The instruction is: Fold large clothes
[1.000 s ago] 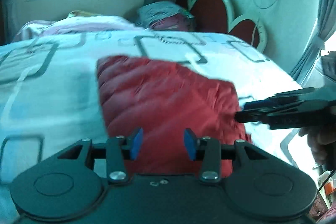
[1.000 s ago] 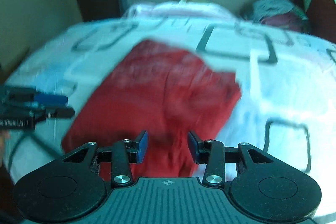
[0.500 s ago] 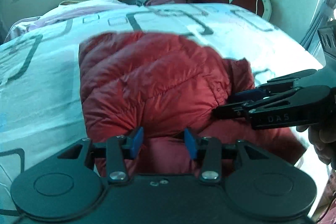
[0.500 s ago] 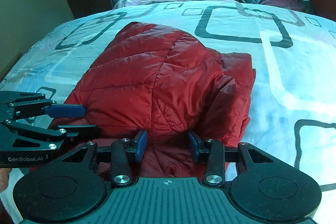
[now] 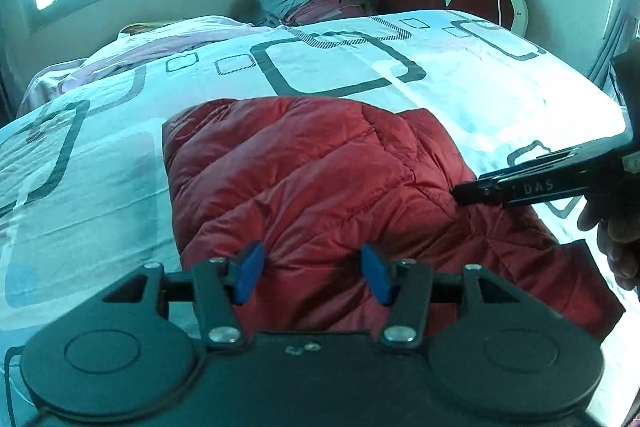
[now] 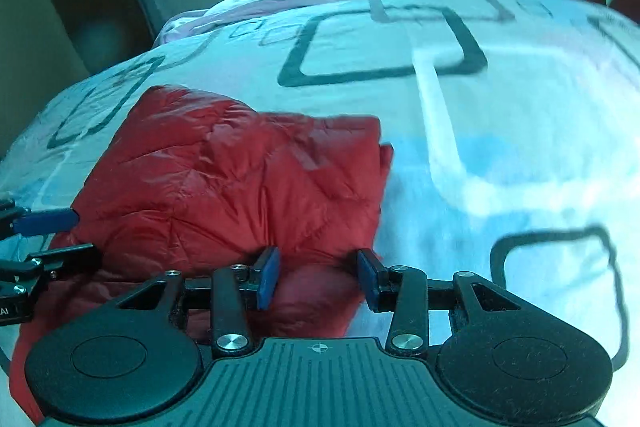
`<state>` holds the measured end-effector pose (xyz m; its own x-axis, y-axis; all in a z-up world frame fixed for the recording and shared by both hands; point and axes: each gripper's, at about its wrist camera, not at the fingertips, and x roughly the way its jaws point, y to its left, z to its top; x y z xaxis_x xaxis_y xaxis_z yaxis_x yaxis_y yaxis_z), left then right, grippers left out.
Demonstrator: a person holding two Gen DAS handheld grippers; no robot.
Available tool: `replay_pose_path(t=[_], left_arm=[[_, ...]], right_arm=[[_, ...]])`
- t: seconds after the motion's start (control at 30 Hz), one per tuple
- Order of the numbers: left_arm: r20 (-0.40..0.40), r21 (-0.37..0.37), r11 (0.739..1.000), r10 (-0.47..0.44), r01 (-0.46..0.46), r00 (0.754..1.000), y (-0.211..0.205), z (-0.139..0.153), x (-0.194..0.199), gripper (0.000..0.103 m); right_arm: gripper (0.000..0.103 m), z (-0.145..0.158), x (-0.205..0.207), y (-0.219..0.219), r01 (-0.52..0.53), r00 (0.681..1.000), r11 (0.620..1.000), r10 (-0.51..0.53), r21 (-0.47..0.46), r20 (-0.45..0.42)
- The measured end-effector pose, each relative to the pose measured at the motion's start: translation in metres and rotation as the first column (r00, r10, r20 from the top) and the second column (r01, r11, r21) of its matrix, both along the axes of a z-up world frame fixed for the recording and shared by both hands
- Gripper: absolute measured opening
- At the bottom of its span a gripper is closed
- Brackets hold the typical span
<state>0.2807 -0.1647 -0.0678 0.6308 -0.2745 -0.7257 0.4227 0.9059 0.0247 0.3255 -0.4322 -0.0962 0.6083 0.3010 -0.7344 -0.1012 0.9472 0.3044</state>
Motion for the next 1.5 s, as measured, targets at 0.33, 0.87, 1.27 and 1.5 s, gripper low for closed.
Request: replay_pose_path(t=[0.33, 0.87, 1.27, 1.5], left_arm=[[0.018, -0.086, 0.995, 0.042, -0.040, 0.999, 0.027, 0.013, -0.032, 0.082], [-0.153, -0.272, 0.932, 0.204, -0.240, 0.967, 0.060, -0.009, -0.016, 0.085], [-0.286, -0.393, 0.874, 0.182, -0.288, 0.941, 0.079, -0.023, 0.002, 0.096], [-0.414, -0.498, 0.793, 0.139, -0.352, 0.899, 0.092, -0.050, 0.031, 0.095]], right_arm=[[0.094, 0.018, -0.043, -0.064, 0.124, 0.992, 0.933, -0.119, 0.338, -0.036], [0.016, -0.018, -0.040, -0.056, 0.060, 0.992, 0.836, 0.010, 0.545, -0.124], [0.091, -0.035, -0.033, -0.085, 0.153, 0.978, 0.750, -0.021, 0.644, -0.208], [0.091, -0.031, -0.014, -0.066, 0.100, 0.981, 0.787, 0.024, 0.609, -0.193]])
